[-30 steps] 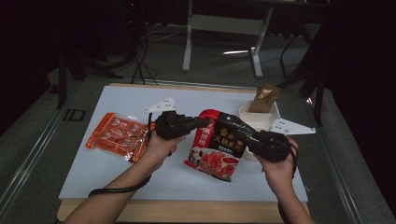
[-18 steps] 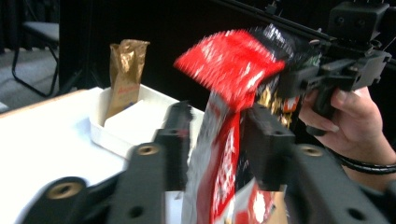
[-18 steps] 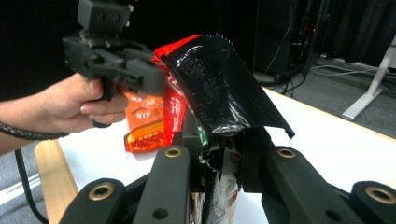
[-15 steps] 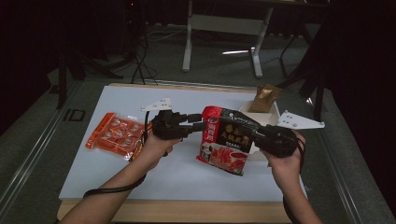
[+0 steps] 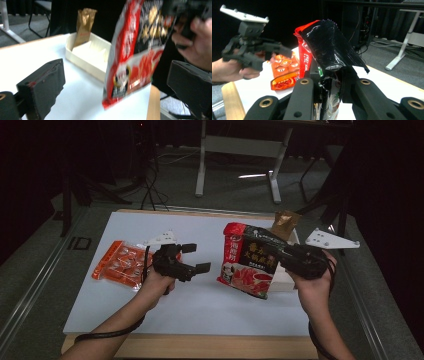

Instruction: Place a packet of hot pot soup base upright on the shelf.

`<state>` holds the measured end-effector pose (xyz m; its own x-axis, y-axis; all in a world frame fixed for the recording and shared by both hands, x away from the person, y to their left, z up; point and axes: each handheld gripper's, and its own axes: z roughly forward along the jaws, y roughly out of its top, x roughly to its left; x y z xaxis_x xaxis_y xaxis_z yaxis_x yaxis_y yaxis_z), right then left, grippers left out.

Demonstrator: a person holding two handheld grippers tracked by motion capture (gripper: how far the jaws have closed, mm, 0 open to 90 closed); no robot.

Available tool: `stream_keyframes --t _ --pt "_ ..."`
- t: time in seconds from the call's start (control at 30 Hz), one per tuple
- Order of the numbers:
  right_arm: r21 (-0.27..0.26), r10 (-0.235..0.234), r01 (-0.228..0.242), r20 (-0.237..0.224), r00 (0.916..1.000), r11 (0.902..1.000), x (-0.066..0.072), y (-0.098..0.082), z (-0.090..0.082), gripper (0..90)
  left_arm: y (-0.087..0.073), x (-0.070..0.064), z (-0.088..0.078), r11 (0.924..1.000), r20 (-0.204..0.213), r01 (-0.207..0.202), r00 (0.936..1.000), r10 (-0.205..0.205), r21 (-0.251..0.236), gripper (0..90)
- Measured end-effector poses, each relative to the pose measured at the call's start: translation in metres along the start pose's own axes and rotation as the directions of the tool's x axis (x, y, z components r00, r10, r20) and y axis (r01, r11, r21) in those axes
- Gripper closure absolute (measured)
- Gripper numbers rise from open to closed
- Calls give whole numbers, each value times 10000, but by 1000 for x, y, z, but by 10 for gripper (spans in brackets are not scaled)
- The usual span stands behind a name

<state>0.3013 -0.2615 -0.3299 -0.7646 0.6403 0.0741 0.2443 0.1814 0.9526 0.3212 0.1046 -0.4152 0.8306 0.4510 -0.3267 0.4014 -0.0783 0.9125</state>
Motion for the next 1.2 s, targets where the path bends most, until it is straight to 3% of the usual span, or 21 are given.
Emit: stream_keyframes --t 0.07,0.17,0.33,0.4,0.53,0.8,1.0,1.2 --pt "-45 -39 40 51 10000 10000 -3 3 -2 771 -6 -3 -5 10000 -290 -63 9996 64 31 10" --pt "-95 -103 105 193 9998 9999 -6 7 -3 770 -13 -6 -12 9999 -345 -168 9993 169 41 10" --pt "-186 -264 273 486 9985 9995 -13 14 -7 770 -33 -12 -22 9976 -247 -666 9974 670 187 10" --pt "-182 -260 270 558 9981 9995 -17 17 -9 770 -40 -13 -25 9983 -143 -578 9982 580 113 10" --pt "-211 -325 342 788 9964 9992 -26 22 -12 769 -53 -13 -35 9980 -419 -637 9971 635 -33 10" --pt "-182 -312 334 1114 9933 9993 -43 27 -15 769 -78 -14 -56 9950 -1208 -945 9878 978 326 11" --pt "-90 -93 107 1483 9889 9999 -61 27 -14 769 -102 -14 -70 9978 -1506 -558 9867 607 367 11" --pt "52 -92 84 1937 9810 10000 -82 29 -13 769 -117 -11 -82 10000 -1836 -57 9830 54 -9 11"
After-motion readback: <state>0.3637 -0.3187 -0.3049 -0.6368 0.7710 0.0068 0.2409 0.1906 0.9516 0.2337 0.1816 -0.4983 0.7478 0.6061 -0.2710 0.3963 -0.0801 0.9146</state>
